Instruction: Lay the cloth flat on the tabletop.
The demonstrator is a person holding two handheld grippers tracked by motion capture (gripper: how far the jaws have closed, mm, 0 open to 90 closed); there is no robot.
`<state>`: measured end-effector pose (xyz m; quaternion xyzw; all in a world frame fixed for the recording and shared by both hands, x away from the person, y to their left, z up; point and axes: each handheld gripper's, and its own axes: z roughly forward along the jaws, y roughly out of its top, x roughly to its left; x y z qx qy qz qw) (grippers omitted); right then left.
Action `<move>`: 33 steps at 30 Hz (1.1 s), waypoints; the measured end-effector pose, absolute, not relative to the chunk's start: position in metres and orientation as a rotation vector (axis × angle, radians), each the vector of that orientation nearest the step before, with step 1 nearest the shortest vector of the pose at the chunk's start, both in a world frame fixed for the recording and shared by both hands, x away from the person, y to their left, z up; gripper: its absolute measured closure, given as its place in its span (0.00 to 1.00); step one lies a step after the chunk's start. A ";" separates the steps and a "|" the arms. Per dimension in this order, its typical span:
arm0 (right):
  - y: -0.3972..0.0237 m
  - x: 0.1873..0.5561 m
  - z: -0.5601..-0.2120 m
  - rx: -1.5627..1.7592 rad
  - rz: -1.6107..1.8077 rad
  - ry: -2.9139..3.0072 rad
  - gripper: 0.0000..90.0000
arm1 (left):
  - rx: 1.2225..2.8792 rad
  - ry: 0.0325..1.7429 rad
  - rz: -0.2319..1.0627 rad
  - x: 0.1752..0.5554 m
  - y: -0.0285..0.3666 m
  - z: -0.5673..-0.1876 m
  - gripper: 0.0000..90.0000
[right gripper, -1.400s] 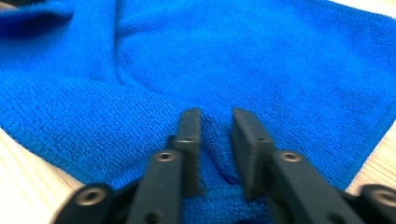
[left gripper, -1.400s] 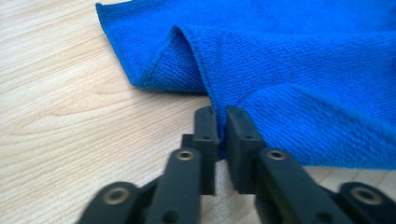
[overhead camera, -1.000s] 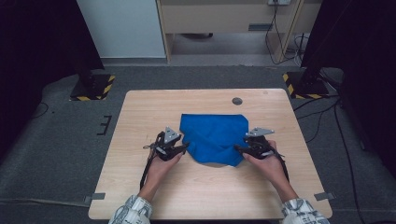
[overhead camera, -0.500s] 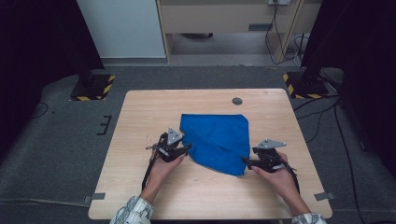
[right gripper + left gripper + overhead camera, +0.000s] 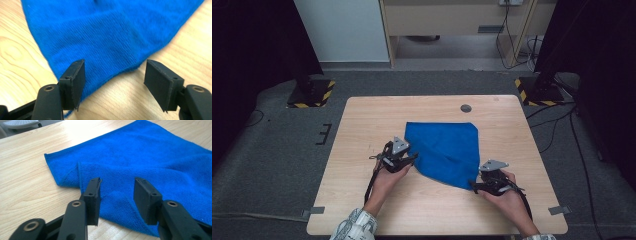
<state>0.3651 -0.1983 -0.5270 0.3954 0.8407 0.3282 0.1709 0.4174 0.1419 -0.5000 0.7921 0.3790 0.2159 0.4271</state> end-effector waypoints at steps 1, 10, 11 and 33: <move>-0.200 0.365 -0.527 1.135 0.943 2.388 0.37 | 1.978 0.945 0.536 0.417 0.142 -0.500 0.64; -0.215 0.368 -0.527 1.202 0.928 2.363 0.39 | 1.988 0.944 0.528 0.418 0.141 -0.501 0.69; -0.218 0.369 -0.527 1.209 0.922 2.355 0.39 | 1.990 0.942 0.527 0.418 0.140 -0.501 0.70; -0.214 0.360 -0.521 1.201 0.957 2.388 0.43 | 2.130 0.930 0.412 0.425 0.128 -0.525 0.53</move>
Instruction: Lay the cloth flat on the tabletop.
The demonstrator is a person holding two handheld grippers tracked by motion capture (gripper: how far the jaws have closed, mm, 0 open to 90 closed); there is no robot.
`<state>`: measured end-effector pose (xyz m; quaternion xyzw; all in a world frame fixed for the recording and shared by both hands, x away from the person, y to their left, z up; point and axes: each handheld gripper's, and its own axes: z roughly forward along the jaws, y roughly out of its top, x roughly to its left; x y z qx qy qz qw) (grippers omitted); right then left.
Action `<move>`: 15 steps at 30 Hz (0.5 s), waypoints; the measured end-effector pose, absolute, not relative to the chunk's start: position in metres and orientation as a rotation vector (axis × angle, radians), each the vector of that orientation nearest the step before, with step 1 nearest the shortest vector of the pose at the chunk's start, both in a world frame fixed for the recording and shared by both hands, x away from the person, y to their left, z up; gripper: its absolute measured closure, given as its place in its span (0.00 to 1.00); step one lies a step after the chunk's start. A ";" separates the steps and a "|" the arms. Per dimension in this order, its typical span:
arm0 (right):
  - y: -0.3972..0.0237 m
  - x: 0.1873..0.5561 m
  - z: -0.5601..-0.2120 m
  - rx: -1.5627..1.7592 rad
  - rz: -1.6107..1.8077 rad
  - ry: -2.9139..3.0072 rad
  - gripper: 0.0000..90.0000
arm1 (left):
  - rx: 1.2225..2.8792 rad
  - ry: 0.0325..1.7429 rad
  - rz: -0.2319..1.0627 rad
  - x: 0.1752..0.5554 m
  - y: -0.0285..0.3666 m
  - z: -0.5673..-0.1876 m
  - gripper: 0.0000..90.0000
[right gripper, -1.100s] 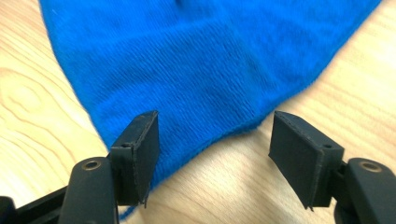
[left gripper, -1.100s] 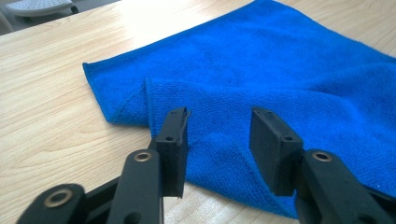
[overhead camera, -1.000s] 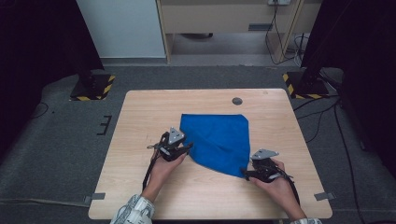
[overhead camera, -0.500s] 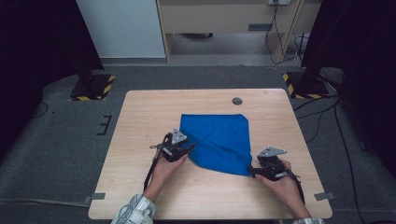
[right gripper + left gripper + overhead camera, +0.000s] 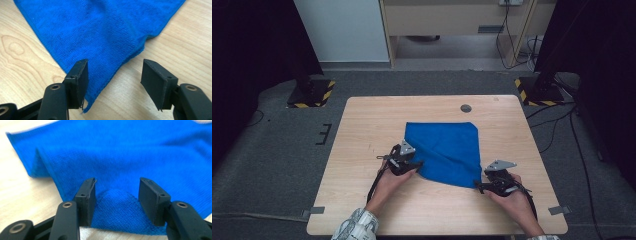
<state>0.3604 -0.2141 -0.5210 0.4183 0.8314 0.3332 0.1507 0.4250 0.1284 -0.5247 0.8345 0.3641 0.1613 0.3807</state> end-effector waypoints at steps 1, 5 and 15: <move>-0.213 0.359 -0.522 1.199 0.955 2.392 0.43 | 2.145 0.930 0.418 0.426 0.128 -0.526 0.53; -0.211 0.357 -0.524 1.180 0.928 2.414 0.44 | 2.160 0.942 0.423 0.427 0.130 -0.530 0.63; -0.216 0.359 -0.525 1.189 0.939 2.410 0.49 | 2.165 0.936 0.438 0.419 0.140 -0.519 0.81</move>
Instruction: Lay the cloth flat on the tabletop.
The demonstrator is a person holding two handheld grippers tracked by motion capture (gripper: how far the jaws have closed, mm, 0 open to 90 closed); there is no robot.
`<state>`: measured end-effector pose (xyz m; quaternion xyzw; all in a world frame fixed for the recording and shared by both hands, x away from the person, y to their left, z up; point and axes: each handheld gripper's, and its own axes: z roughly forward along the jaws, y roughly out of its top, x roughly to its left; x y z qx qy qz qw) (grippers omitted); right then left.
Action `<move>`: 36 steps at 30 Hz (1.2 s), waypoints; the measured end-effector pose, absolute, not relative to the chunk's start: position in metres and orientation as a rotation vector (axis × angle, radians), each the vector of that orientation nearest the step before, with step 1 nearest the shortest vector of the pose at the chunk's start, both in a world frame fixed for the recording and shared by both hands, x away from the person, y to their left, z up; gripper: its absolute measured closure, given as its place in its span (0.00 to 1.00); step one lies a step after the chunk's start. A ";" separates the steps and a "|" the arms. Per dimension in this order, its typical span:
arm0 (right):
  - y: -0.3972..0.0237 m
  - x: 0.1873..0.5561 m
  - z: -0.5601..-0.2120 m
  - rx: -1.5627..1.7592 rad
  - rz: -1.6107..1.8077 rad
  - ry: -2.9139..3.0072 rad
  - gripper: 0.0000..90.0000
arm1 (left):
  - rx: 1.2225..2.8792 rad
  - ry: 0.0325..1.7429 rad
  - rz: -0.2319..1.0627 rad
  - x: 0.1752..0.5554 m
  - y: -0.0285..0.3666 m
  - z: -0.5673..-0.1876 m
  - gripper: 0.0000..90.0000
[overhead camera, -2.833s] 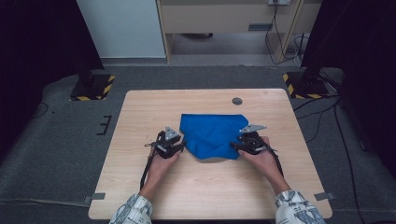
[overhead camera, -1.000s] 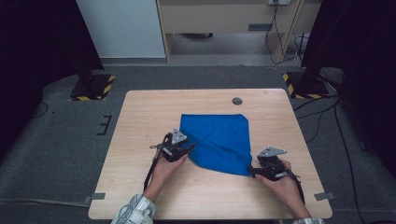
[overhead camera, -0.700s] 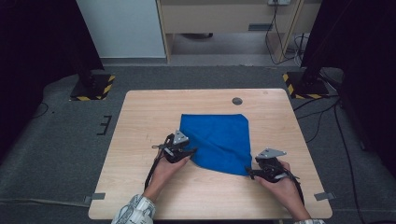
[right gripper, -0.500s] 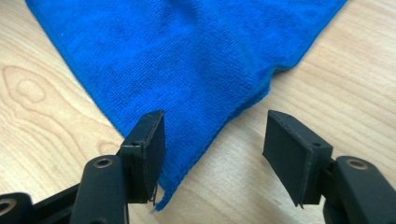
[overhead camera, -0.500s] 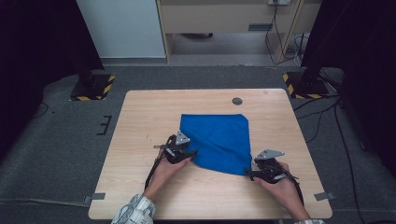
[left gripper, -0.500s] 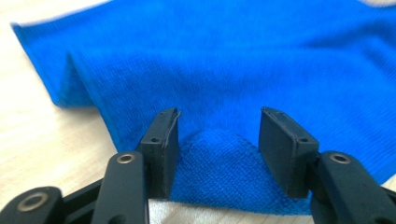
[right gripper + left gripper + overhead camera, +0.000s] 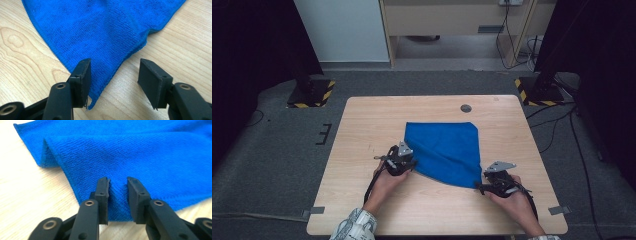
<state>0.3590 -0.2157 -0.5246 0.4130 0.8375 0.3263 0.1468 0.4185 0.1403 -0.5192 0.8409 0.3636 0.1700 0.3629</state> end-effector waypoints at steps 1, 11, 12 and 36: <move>-0.216 0.359 -0.525 1.190 0.939 2.410 0.50 | 2.169 0.931 0.433 0.417 0.141 -0.518 0.83; -0.213 0.357 -0.523 1.133 0.960 2.445 0.73 | 2.192 0.882 0.410 0.393 0.155 -0.510 0.90; -0.212 0.357 -0.523 1.124 0.965 2.455 0.75 | 2.194 0.876 0.407 0.390 0.156 -0.510 0.90; -0.228 0.349 -0.511 1.191 1.019 2.462 0.98 | 2.173 0.836 0.344 0.348 0.144 -0.501 0.93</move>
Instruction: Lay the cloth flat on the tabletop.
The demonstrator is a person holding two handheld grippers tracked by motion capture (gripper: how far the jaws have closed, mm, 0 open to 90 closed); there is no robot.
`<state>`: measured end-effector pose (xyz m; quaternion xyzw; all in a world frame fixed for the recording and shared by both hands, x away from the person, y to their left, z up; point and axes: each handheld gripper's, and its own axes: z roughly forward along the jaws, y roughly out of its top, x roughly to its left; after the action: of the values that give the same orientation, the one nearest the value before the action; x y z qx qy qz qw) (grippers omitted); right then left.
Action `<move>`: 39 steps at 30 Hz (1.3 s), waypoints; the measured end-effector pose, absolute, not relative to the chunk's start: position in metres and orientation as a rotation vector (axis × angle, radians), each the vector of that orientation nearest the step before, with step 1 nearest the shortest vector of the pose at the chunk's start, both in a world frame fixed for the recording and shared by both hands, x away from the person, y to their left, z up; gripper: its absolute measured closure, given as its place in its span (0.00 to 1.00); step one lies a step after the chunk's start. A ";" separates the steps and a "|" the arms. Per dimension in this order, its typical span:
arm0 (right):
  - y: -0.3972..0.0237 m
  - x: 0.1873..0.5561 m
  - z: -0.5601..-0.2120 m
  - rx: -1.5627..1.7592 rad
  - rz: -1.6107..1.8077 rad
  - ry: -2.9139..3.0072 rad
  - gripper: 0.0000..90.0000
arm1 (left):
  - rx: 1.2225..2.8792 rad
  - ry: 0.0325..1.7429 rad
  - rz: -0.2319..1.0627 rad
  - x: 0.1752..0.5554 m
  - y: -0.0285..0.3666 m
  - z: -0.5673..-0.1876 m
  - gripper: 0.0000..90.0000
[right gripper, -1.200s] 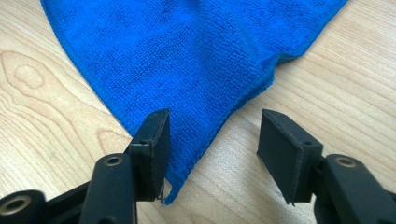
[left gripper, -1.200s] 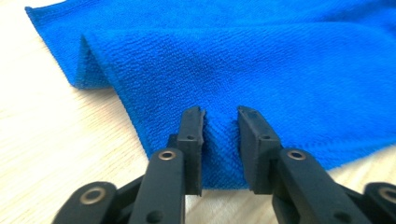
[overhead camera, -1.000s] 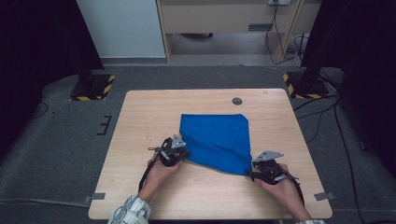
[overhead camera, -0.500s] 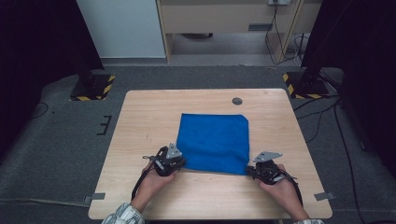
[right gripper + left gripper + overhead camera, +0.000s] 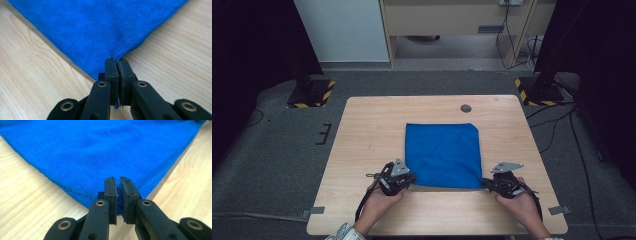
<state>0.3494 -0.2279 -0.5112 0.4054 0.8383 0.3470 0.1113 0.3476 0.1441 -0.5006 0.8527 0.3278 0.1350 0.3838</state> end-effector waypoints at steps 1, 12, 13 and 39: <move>-0.229 0.347 -0.510 1.208 1.014 2.452 0.98 | 2.172 0.840 0.339 0.345 0.144 -0.501 0.93; -0.236 0.335 -0.507 1.243 0.990 2.426 0.67 | 2.198 0.879 0.344 0.333 0.145 -0.505 0.81; -0.236 0.336 -0.506 1.246 1.007 2.398 0.59 | 2.190 0.890 0.339 0.332 0.147 -0.505 0.79; -0.226 0.359 -0.504 1.213 1.105 2.253 0.10 | 2.052 1.029 0.478 0.357 0.196 -0.500 0.20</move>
<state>0.3594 -0.2258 -0.5043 0.4284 0.7957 0.3903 0.1763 0.3566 0.1956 -0.4997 0.8066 0.4044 0.1879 0.3879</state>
